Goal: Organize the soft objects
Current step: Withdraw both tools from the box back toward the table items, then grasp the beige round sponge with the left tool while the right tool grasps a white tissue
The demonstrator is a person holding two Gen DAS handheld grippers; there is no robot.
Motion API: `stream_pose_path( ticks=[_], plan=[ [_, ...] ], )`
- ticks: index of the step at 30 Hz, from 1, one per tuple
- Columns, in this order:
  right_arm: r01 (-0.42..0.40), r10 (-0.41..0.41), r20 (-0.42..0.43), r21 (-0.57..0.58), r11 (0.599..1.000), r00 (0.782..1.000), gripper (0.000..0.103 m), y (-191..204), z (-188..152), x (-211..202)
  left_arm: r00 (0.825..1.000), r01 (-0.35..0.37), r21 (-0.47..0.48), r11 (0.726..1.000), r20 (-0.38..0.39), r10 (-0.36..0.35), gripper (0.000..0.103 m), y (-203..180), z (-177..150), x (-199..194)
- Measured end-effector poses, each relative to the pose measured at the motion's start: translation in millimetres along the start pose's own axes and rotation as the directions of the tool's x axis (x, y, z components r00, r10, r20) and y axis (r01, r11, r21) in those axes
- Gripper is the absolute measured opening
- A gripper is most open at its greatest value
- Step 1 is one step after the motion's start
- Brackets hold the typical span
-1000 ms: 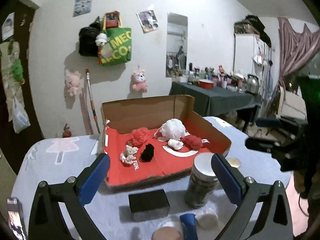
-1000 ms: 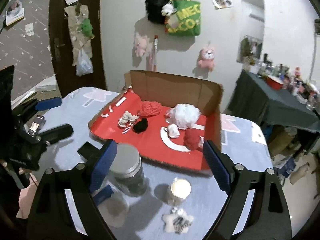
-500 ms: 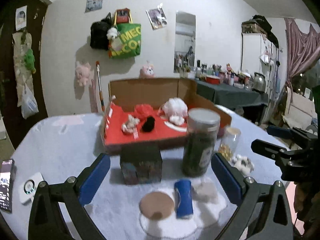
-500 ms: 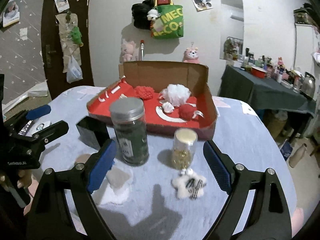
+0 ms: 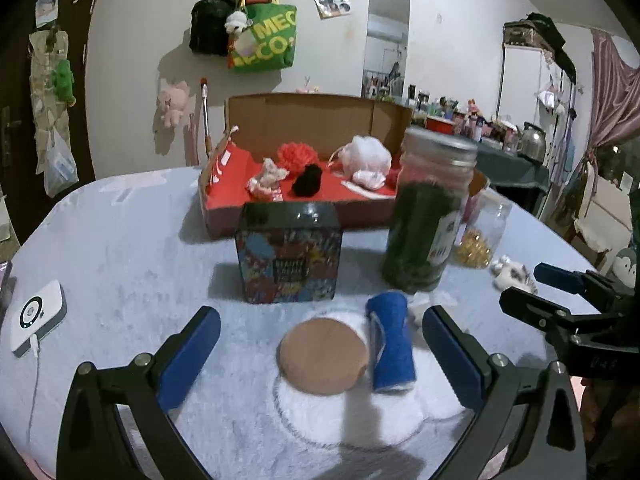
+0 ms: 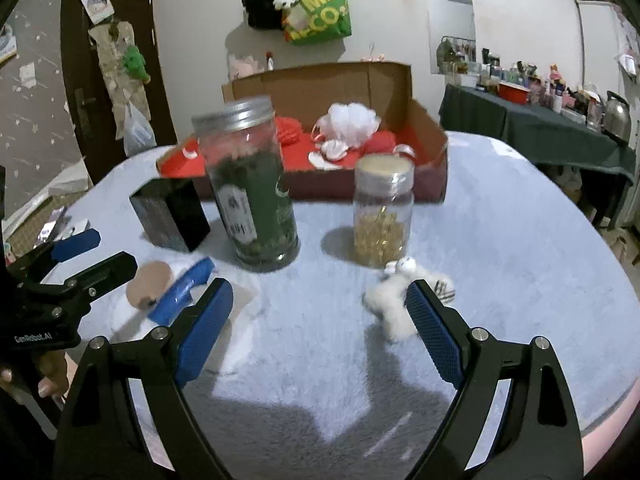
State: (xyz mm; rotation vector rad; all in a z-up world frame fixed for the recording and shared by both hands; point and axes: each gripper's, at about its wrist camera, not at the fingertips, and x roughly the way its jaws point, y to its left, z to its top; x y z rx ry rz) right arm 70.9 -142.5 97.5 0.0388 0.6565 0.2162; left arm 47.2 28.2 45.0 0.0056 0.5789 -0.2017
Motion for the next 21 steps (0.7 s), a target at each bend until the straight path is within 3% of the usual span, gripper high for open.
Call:
stream_pose_path(
  ticks=[12, 21],
  plan=[
    [-0.075, 0.072, -0.058, -0.047, 0.996, 0.996, 0.089, 12, -2, 18, 0.992, -0.017, 0.033, 0.999, -0.121, 0.021, 0.103, 15, -9, 18],
    [-0.129, 0.122, -0.117, -0.054, 0.99, 0.986, 0.089, 21, -2, 36, 0.982, 0.018, 0.106, 0.994, -0.19, 0.003, 0.102, 14, -13, 26]
  ],
)
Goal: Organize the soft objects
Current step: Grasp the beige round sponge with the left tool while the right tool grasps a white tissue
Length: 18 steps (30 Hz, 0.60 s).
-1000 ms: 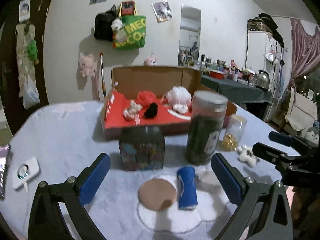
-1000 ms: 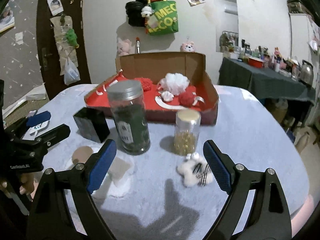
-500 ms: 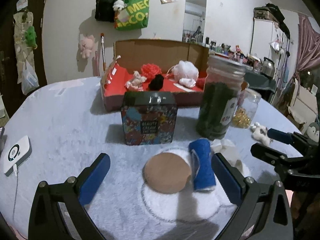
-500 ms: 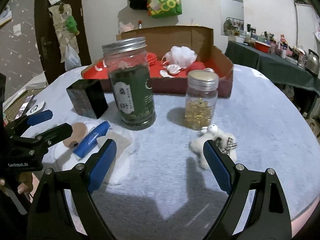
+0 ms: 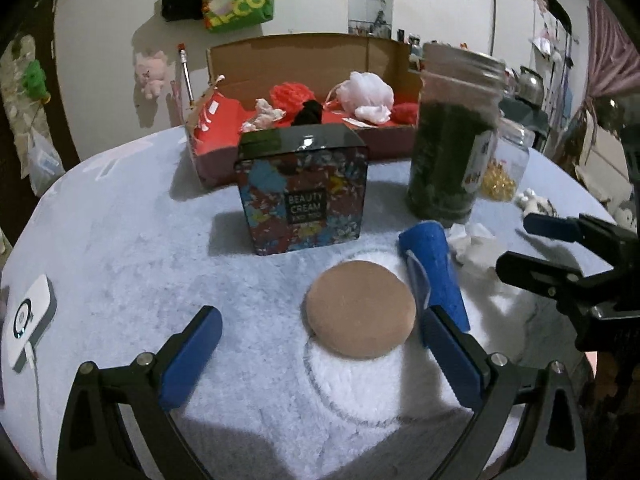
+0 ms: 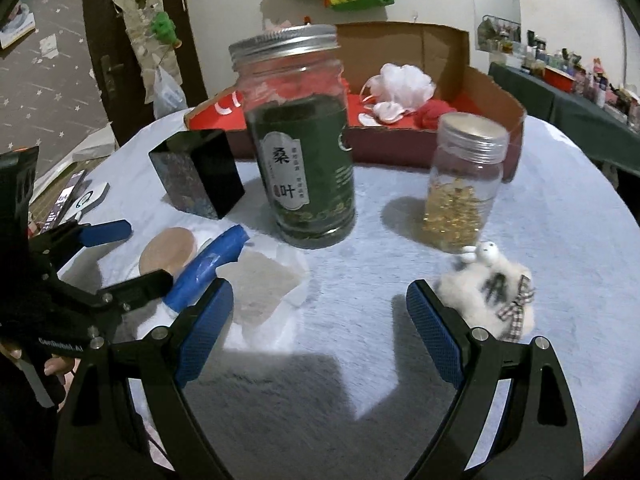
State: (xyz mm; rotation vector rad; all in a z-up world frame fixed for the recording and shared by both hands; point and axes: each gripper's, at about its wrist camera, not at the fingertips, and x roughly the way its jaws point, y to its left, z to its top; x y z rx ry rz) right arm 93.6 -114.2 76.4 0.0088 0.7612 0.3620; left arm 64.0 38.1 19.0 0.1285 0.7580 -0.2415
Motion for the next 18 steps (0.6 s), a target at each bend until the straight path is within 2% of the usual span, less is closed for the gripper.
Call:
stream_pose_path(
  ticks=[3, 10, 11, 13, 14, 15, 17, 18],
  plan=[
    [0.002, -0.002, -0.005, -0.021, 1.0, 1.0, 0.089, 4, 2, 5, 1.0, 0.0, 0.007, 1.0, -0.005, 0.0, 0.098, 2, 3, 2],
    [-0.013, 0.012, -0.001, -0.088, 0.996, 1.0, 0.089, 17, 5, 13, 0.998, 0.053, 0.011, 0.999, -0.027, -0.053, 0.084, 4, 10, 8],
    [-0.014, 0.014, 0.0, -0.098, 0.995, 1.0, 0.086, 19, 5, 13, 0.998, 0.062, 0.013, 0.998, -0.027, -0.062, 0.081, 3, 11, 8],
    [-0.036, 0.035, -0.008, -0.12, 0.992, 0.999, 0.074, 23, 5, 16, 0.996, 0.086, 0.023, 0.996, -0.028, -0.085, 0.068, 1, 12, 8],
    [-0.046, 0.045, -0.017, -0.125, 0.991, 0.999, 0.061, 24, 5, 17, 0.995, 0.096, 0.03, 0.995, -0.028, -0.095, 0.063, 0, 13, 7],
    [-0.054, 0.052, -0.022, -0.127, 0.99, 0.998, 0.047, 25, 4, 18, 0.994, 0.11, 0.036, 0.993, -0.028, -0.109, 0.053, -1, 13, 7],
    [-0.073, 0.072, -0.015, -0.138, 0.988, 0.997, 0.037, 25, 2, 17, 0.993, 0.113, 0.039, 0.993, -0.027, -0.112, 0.051, -2, 13, 6],
    [-0.083, 0.082, -0.012, -0.138, 0.987, 0.997, 0.028, 24, 1, 15, 0.993, 0.116, 0.041, 0.992, -0.031, -0.115, 0.045, -3, 13, 5]
  ],
)
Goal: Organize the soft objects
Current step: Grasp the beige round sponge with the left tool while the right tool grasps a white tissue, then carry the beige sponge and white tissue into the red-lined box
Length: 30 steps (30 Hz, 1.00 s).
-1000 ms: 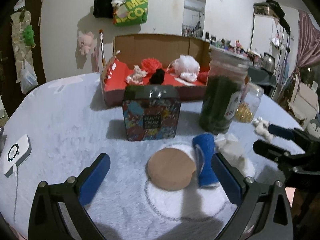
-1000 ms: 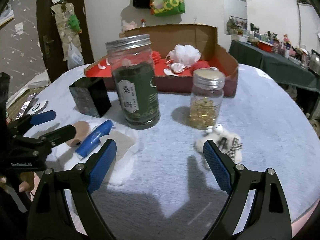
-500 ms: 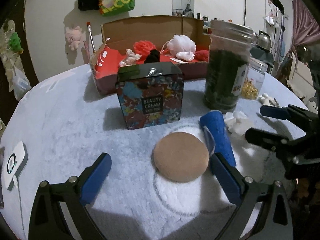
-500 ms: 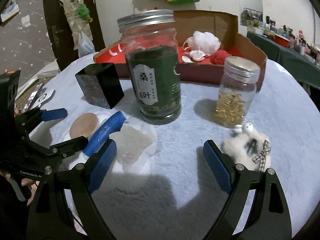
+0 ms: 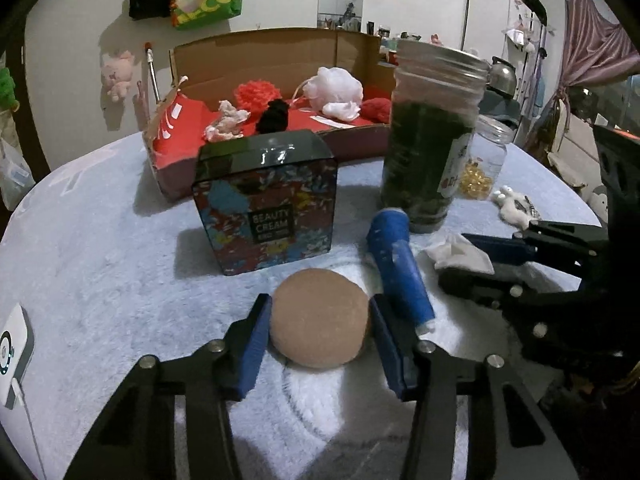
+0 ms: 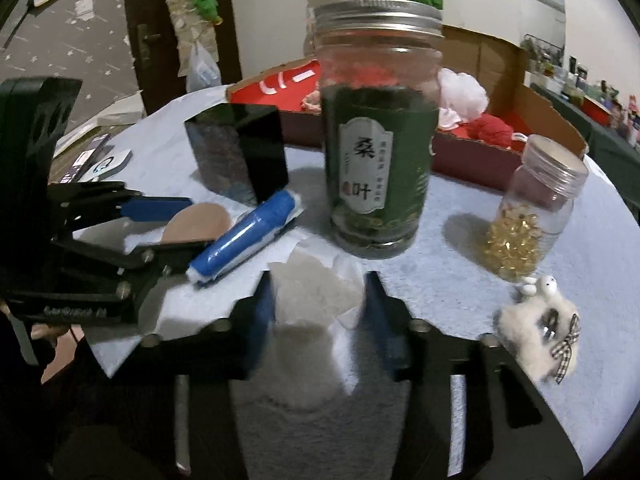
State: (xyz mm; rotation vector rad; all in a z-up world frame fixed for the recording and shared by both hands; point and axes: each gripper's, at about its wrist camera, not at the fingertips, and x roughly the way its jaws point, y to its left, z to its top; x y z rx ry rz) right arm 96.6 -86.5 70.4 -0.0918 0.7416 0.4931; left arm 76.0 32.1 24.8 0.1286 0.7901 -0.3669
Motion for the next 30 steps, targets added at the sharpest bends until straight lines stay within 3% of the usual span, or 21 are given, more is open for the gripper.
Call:
stream_pose_path(
  ticks=[1, 6, 18, 30],
  plan=[
    [-0.009, 0.009, 0.008, 0.003, 1.0, 1.0, 0.025, -1, -1, -3, 1.0, -0.002, -0.001, 1.0, 0.0, 0.002, 0.04, 0, 0, -1],
    [-0.016, 0.016, 0.023, 0.023, 1.0, 1.0, 0.021, -9, -2, -20, 0.999, 0.026, -0.034, 0.999, 0.027, -0.025, 0.032, 1, 5, -18],
    [-0.028, 0.025, 0.041, 0.073, 0.997, 0.999, 0.021, -30, 7, -41, 0.986, 0.164, 0.003, 0.986, 0.03, -0.164, 0.031, -28, 26, -18],
    [-0.035, 0.033, 0.025, 0.094, 0.995, 0.999, 0.021, -35, 5, -37, 0.982, 0.188, 0.003, 0.982, 0.007, -0.188, 0.031, -32, 27, -13]
  ],
)
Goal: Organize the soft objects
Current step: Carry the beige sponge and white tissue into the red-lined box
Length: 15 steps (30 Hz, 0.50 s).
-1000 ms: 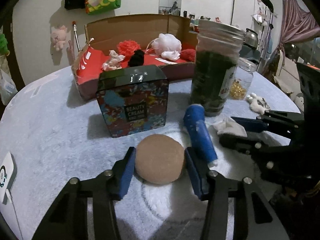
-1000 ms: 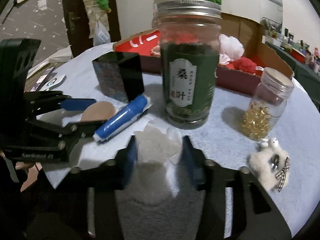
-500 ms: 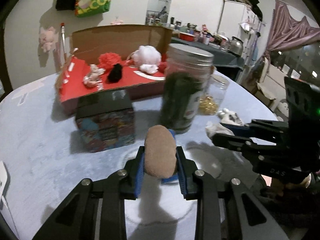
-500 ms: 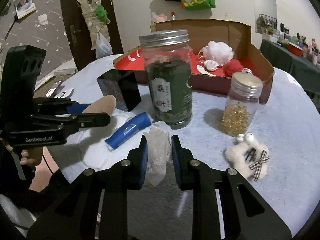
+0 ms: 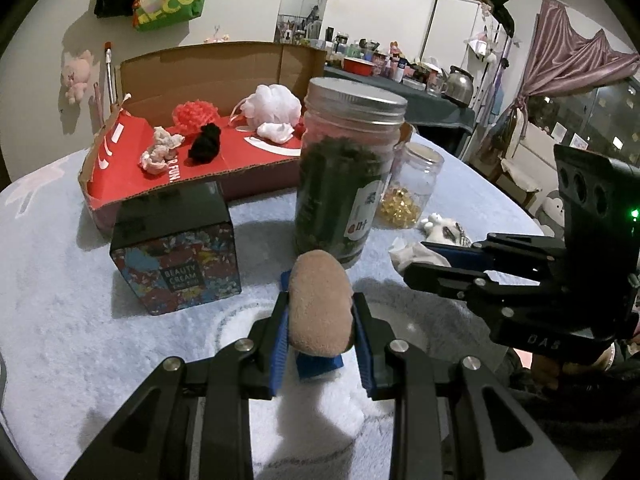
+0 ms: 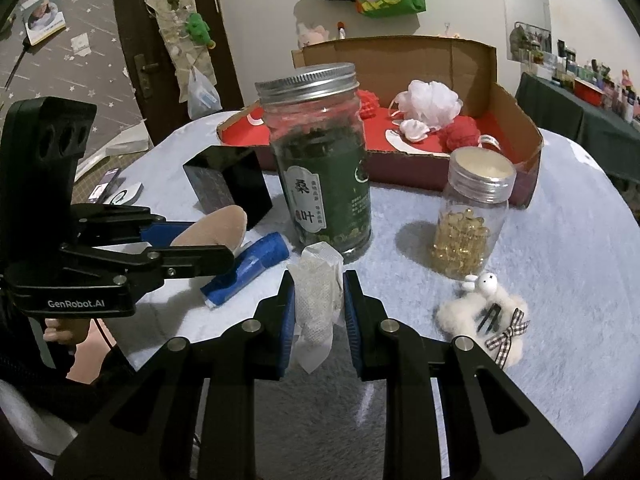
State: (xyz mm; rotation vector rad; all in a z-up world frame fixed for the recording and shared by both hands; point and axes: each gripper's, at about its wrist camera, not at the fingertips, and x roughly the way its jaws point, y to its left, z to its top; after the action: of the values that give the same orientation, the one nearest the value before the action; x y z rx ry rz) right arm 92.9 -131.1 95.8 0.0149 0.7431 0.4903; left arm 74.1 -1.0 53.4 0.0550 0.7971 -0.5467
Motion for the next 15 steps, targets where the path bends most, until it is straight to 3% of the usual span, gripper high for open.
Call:
stream_pose_path(
  ticks=[7, 15],
  plan=[
    [0.017, -0.017, -0.002, 0.017, 1.0, 1.0, 0.021, -6, -2, -3, 1.0, -0.029, -0.036, 0.999, -0.006, 0.029, 0.031, 14, -7, -7],
    [0.057, -0.057, -0.003, 0.055, 0.997, 0.998, 0.021, -28, -3, -13, 0.993, -0.114, -0.107, 0.988, -0.004, 0.114, 0.031, 51, -19, -25]
  ],
)
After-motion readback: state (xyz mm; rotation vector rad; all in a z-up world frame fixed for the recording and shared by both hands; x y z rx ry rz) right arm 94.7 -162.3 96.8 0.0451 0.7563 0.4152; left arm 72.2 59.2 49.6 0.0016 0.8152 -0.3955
